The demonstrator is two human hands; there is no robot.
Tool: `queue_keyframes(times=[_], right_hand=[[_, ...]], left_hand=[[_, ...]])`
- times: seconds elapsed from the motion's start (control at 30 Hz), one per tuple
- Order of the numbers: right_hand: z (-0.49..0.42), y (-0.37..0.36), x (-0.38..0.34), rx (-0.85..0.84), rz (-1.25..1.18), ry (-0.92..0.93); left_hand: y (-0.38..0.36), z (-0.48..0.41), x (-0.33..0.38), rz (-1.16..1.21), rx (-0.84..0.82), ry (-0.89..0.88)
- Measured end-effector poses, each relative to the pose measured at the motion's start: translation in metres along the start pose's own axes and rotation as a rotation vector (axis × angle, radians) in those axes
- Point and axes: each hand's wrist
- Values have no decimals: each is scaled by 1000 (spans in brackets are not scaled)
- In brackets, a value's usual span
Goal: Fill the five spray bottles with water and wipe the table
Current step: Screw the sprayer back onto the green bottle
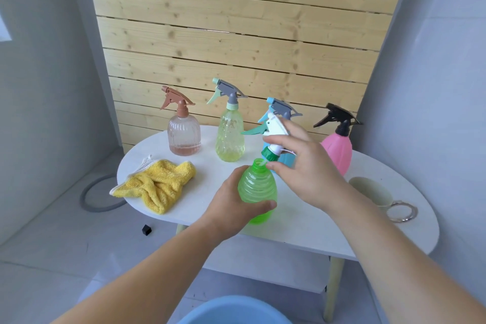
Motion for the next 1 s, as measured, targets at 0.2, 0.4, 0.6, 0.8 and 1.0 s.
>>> queue_keyframes(times=[0.2,0.4,0.6,0.8,1.0], right_hand=[[-2,-10,2,-43,-54,-60],[-6,-10,-6,-146,-90,-138],[-7,-6,-5,-227,-65,-183],[-6,-9,-3,-231,-16,-173],[-5,-14,1,-190,28,-175]], left_hand=[[6,1,-8,-42,-98,-51],[7,0,-12,-13,-92,-67],[7,-2,-16,6,-86,-66],[8,-3,-15,-1,-92,-76],[6,-1,-13,-17,-49,-66]])
Point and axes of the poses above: each hand's wrist, its own z-axis away from the middle knuckle, its own y-axis out of the back of the hand, x = y × z, and after that the axes turned 12 degrees about -z, right-handed
